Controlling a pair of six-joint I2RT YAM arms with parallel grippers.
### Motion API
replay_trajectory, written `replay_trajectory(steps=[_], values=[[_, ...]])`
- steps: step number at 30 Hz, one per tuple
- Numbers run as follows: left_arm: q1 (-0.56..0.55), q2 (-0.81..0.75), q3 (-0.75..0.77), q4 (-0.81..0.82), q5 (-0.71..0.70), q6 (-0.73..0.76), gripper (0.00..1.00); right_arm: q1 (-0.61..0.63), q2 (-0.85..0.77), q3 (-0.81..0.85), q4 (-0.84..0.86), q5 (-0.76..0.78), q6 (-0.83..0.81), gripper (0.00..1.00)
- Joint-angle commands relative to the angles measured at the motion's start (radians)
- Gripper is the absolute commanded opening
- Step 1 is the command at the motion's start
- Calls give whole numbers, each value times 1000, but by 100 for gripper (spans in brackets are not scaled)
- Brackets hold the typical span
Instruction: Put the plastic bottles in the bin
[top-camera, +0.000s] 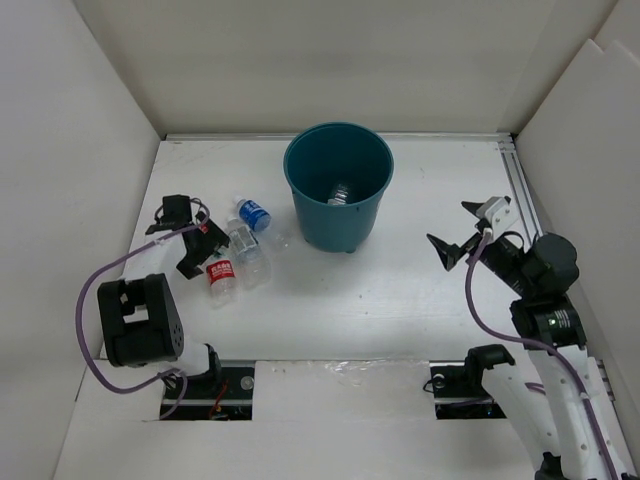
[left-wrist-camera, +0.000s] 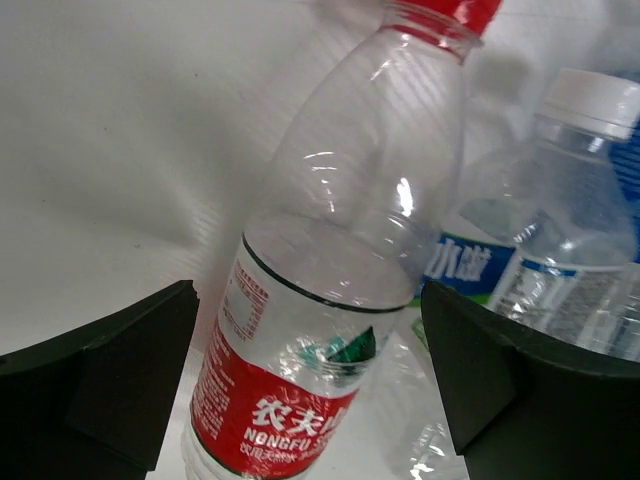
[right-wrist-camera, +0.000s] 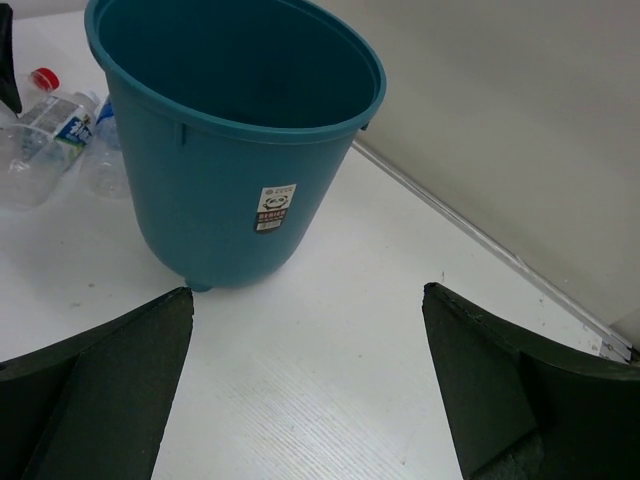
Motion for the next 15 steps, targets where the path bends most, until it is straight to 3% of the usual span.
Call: replay_trajectory(steps=[1,4,9,15], values=[[4,37,-4,-27,-12,13,90,8,-22,10,38,-9,18,100],[4,72,-4,-27,-32,13,87,8,-22,22,28,-9,18,100],[51,82,5,-27,-41,13,74,8,-31,22,28,-9,18,100],[85,105,5,-27,-31,13,44,8,-12,13,74,-104,29,100]])
